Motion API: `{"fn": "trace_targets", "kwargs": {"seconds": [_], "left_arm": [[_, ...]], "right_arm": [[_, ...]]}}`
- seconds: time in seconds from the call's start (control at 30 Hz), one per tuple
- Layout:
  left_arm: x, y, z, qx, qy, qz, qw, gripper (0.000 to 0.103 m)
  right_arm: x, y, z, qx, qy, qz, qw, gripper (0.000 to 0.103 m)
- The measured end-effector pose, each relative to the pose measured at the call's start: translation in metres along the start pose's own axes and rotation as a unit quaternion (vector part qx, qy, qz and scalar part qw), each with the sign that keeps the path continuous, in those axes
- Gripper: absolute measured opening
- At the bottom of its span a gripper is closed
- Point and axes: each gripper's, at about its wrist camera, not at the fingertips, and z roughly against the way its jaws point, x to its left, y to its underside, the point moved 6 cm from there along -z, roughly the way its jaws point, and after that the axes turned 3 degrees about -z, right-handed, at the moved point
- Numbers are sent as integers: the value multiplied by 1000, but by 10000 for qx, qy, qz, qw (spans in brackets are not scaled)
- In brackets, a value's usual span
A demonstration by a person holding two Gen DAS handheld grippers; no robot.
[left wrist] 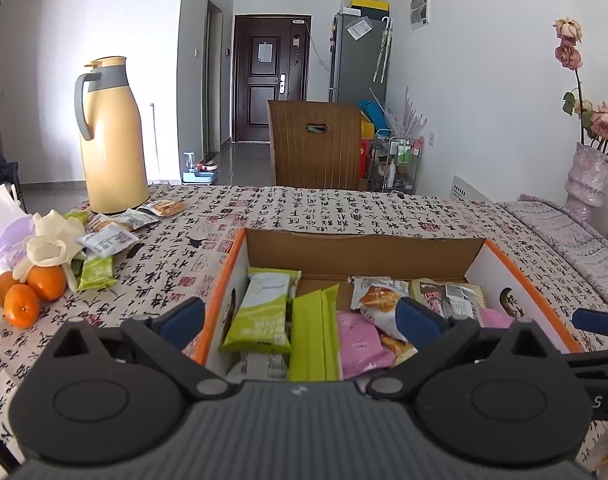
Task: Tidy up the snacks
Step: 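Move both tools back toward the biscuit packets on the table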
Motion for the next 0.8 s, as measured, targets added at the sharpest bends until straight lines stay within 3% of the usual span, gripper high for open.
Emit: {"fn": "trace_targets", "kwargs": {"seconds": [0.47,0.8], "left_arm": [[12,35,48,9,116,42,9999,103],[17,79,75,220,225,69,9995,103]], "right_arm": [[15,28,57,-107,-185,117,9997,103],[15,69,78,176,-157,181,9996,103]]}}
